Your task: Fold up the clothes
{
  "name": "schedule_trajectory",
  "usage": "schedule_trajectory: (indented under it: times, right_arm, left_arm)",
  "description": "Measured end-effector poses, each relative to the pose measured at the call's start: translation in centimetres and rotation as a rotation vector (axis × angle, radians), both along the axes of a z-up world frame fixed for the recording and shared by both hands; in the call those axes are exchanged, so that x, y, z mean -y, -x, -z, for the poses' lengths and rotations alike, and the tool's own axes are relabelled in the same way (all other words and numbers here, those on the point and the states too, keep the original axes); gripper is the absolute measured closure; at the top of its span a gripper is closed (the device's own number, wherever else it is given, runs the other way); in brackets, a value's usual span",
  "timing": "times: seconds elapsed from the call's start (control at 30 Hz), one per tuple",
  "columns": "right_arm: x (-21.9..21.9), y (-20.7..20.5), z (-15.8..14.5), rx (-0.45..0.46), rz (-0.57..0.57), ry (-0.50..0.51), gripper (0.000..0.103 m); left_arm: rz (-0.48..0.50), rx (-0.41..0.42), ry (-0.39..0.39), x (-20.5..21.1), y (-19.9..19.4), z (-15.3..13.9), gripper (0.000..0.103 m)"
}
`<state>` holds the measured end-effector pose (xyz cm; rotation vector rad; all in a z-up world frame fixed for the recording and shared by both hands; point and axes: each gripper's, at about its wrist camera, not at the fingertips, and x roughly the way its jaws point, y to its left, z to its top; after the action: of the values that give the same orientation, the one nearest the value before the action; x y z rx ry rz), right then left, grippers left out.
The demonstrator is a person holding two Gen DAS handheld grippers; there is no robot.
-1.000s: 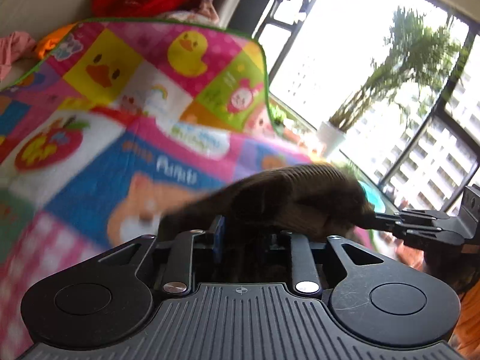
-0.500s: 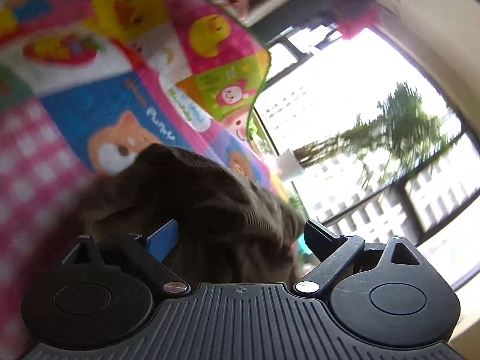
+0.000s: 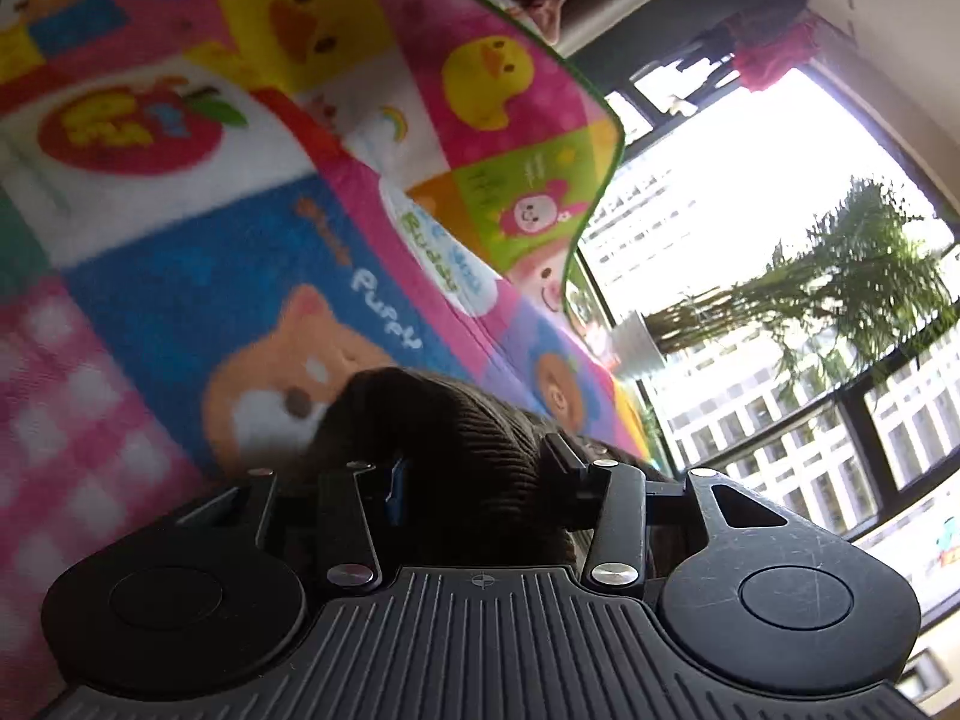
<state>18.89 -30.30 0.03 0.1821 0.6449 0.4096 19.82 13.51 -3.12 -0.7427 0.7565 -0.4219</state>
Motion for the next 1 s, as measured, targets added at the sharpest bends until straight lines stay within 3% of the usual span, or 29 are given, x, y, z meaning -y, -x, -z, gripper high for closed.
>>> schedule_trajectory:
  times: [0.03, 0.07, 0.1, 0.13, 0.17, 0.2, 0.3, 0.37, 0.4, 0.43, 0.47, 0.6, 0.73, 0.87, 1.0]
  right_arm:
    - [0.1, 0.0, 0.5, -0.028, 0.0, 0.015, 0.081]
    - [0.2, -0.1, 0.9, -0.052, 0.0, 0.022, 0.079]
    - [0.4, -0.1, 1.2, -0.059, 0.006, -0.004, 0.068]
    - [0.7, -0.2, 1.5, -0.065, 0.012, -0.03, 0.056]
    - [0.9, -0.3, 1.7, -0.071, 0.017, -0.059, 0.05]
    - [1.1, -0.7, 1.9, -0.075, 0.019, -0.099, 0.046]
    - [0.3, -2.4, 2.3, -0.07, -0.004, -0.133, 0.046]
    - [-0.5, -3.5, 2.8, -0.077, -0.017, -0.118, 0.049]
    - [-0.8, -4.0, 3.1, -0.081, -0.022, -0.111, 0.061]
    - [-1.1, -4.5, 3.3, -0.088, -0.026, -0.11, 0.07]
    - [-1.4, -5.1, 3.5, -0.093, -0.028, -0.109, 0.072]
    - [-2.1, -7.6, 2.6, -0.061, -0.026, -0.115, 0.085]
    - [-3.0, -10.2, 0.0, 0.009, -0.014, -0.12, 0.089]
    - [-2.7, -7.2, -3.0, 0.091, -0.042, -0.136, 0.09]
    - [-1.9, -2.0, -4.1, 0.109, -0.086, -0.129, 0.09]
  left_arm:
    - [0.02, -0.004, -0.002, 0.0, 0.6, 0.3, 0.054]
    - [0.04, -0.008, -0.005, 0.0, 1.1, 0.5, 0.046]
    - [0.061, -0.01, 0.005, 0.2, 1.6, 0.8, 0.033]
    - [0.082, -0.011, 0.023, 0.5, 2.0, 1.1, 0.027]
    - [0.092, -0.013, 0.039, 0.8, 2.0, 1.3, 0.018]
    - [0.094, -0.016, 0.053, 1.1, 1.9, 1.5, 0.014]
    - [0.079, -0.043, 0.068, 1.8, 0.0, 1.7, 0.014]
    - [0.063, -0.07, 0.059, 2.1, -1.6, 1.9, 0.021]
    - [0.056, -0.084, 0.049, 2.3, -2.4, 2.0, 0.041]
    - [0.057, -0.089, 0.037, 2.4, -3.1, 2.0, 0.051]
    - [0.066, -0.088, 0.023, 2.6, -3.7, 2.0, 0.062]
    - [0.101, -0.043, -0.026, 2.8, -6.1, 0.2, 0.074]
    - [0.086, 0.062, -0.077, 2.9, -8.4, -4.1, 0.08]
    - [0.11, 0.178, -0.075, 2.2, -5.2, -7.5, 0.08]
    - [0.14, 0.163, -0.055, 1.5, 0.5, -7.1, 0.08]
